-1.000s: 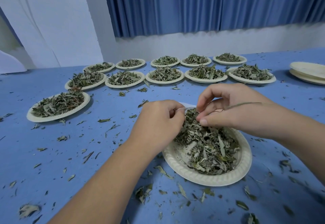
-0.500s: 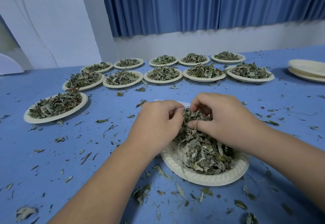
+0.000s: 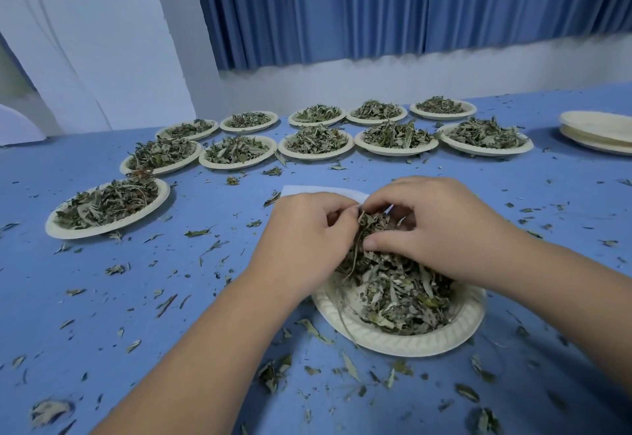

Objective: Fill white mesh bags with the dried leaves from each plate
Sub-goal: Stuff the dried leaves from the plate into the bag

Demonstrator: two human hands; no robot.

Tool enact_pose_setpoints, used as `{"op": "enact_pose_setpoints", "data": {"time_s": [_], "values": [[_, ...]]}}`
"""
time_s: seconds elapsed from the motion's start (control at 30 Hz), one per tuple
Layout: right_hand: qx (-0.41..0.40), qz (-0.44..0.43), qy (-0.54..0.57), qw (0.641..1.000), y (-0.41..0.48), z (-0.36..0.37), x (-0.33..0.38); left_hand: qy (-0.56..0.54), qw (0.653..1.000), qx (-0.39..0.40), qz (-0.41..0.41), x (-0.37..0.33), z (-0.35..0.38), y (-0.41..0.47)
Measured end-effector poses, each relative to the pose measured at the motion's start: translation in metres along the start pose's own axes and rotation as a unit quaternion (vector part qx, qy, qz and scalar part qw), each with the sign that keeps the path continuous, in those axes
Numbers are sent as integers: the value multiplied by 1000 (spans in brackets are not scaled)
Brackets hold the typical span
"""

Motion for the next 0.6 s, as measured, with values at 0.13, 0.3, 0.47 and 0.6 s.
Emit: {"op": "enact_pose_setpoints", "data": {"time_s": [0.13, 0.3, 0.47, 0.6], "values": [[30, 40, 108, 993, -2, -4, -5, -1, 1000, 0, -14, 2, -1, 1], [-39, 35, 145, 988, -1, 0, -5, -10, 1000, 4, -14, -1, 1, 0], [-67, 9, 85, 994, 0, 6, 1, -11, 1000, 13, -24, -2, 2, -1], [-85, 6, 63, 994, 0, 4, 1, -28, 999, 14, -36, -2, 2, 0]]}}
Point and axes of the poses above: each hand's wrist, its own y-axis towards the middle knuckle, its own z-axis out of the palm, x = y × z, the point moved 3 cm from there along y, towards the middle knuckle, and after that the axes turned 7 degrees about -z, right-handed, at the moved point
